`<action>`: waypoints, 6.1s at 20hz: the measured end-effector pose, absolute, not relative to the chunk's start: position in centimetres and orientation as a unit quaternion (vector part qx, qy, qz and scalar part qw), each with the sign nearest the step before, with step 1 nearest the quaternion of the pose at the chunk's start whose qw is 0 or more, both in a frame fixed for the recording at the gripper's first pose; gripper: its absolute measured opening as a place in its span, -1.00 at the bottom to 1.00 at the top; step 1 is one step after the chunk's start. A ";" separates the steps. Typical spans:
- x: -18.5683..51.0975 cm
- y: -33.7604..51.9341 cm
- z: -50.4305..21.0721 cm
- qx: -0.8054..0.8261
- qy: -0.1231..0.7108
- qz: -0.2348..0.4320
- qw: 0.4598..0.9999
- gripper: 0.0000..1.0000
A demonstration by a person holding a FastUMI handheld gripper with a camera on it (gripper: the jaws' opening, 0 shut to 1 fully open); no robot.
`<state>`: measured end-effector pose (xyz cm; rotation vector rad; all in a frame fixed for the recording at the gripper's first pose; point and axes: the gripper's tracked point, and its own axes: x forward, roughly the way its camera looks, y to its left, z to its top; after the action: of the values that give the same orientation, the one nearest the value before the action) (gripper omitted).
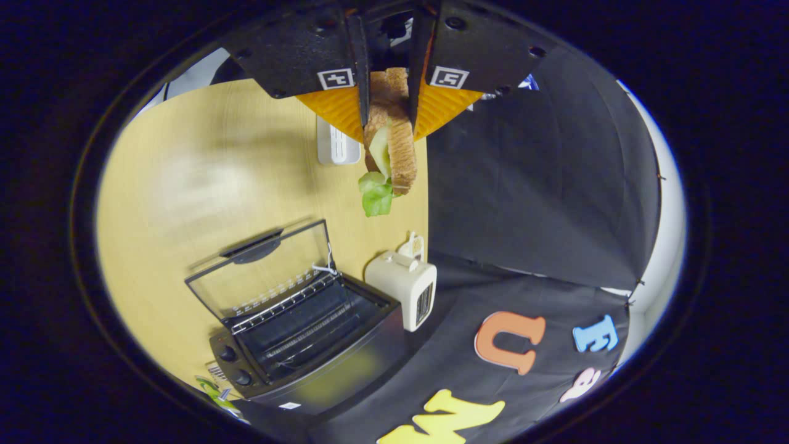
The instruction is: Open the toaster oven, put the food inside, and close the toaster oven door.
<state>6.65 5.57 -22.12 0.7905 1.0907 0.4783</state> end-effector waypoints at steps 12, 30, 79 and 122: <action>19.5 -3.4 -25.6 0.537 0.346 0.112 0.761 -0.38; 31.8 -3.6 -34.0 0.606 0.237 0.021 0.759 -0.37; 16.8 -3.3 -42.0 0.009 0.366 0.015 0.931 1.00; 5.1 -0.4 -1.3 -0.007 0.036 0.039 0.999 1.00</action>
<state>5.13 -0.37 -1.31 -0.0134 0.0724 0.0786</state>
